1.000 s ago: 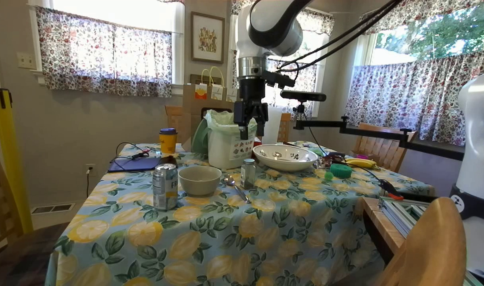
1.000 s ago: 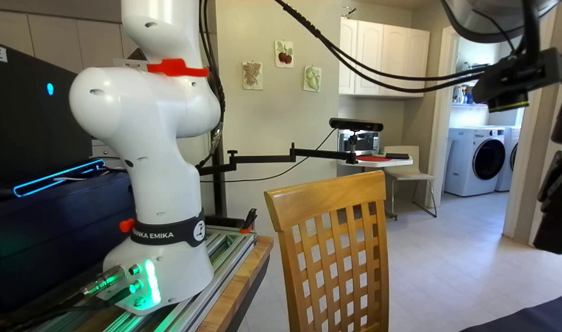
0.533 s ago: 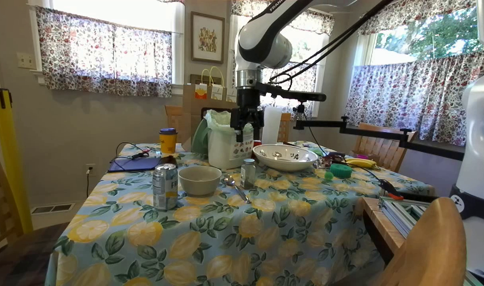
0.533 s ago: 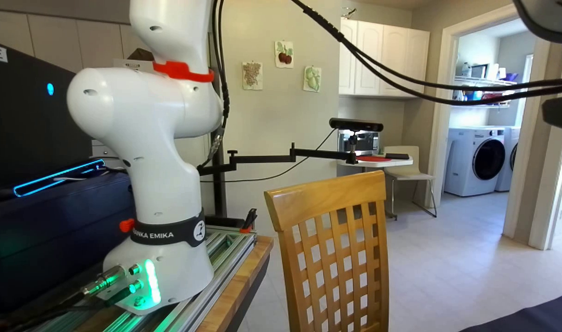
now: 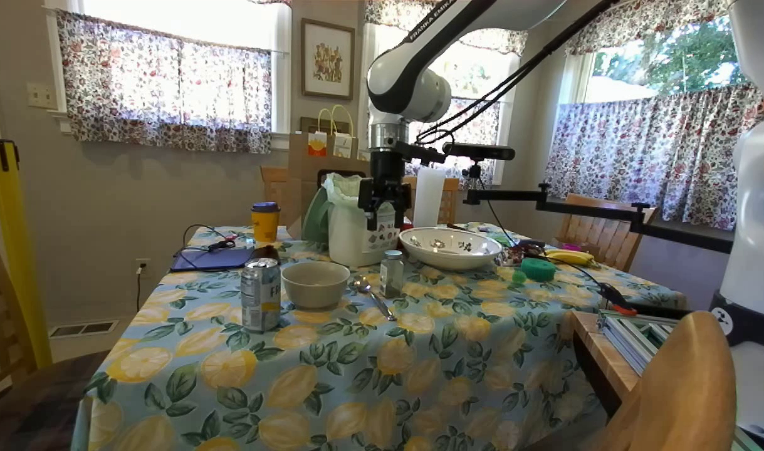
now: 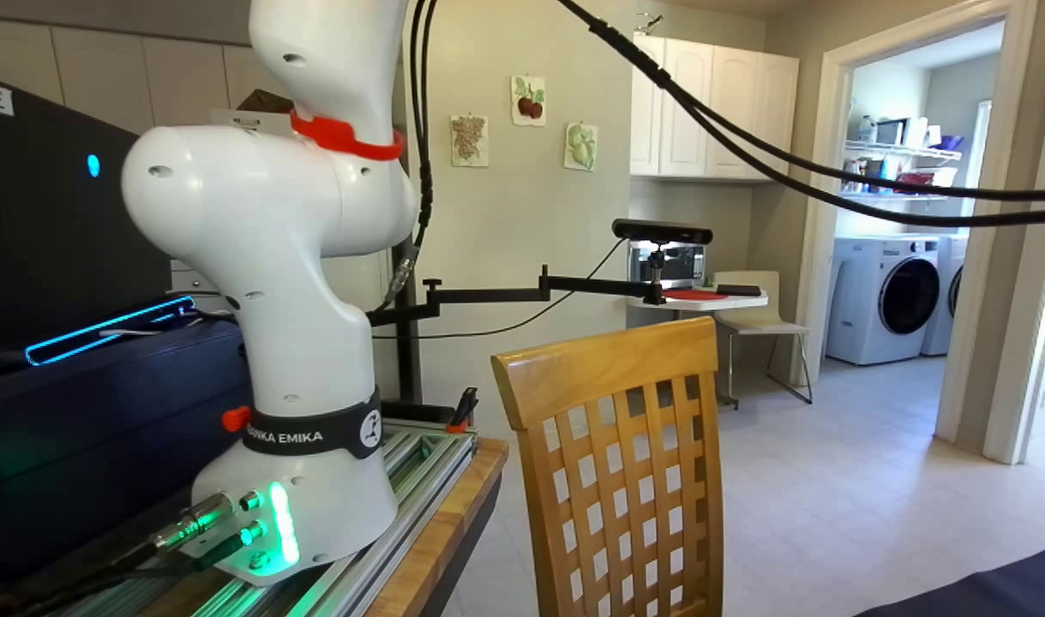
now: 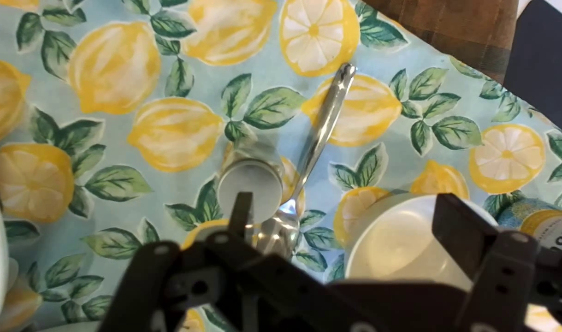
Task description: Remove the lid from the spice bottle
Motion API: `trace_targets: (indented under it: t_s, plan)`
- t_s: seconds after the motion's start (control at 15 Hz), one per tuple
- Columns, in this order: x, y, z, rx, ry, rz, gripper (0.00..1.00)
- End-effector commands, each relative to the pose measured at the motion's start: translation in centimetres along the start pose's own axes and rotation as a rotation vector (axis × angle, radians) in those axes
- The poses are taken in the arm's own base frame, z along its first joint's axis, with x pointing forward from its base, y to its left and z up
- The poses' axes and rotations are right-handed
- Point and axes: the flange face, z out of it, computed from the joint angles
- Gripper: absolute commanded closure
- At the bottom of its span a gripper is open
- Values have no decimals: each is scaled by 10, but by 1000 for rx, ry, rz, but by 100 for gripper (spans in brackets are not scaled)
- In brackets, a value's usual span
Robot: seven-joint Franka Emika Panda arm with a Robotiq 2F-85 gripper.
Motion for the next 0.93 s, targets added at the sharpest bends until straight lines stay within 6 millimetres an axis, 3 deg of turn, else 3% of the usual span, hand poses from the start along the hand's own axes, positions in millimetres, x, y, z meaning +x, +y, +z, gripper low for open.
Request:
trace_targets:
  t_s: [0.0, 0.53, 0.87]
  plan:
    - [10, 4, 3, -24, 5, -6, 0]
    - [10, 7, 13, -36, -23, -47, 0]
    - [16, 23, 24, -39, -2, 21, 0]
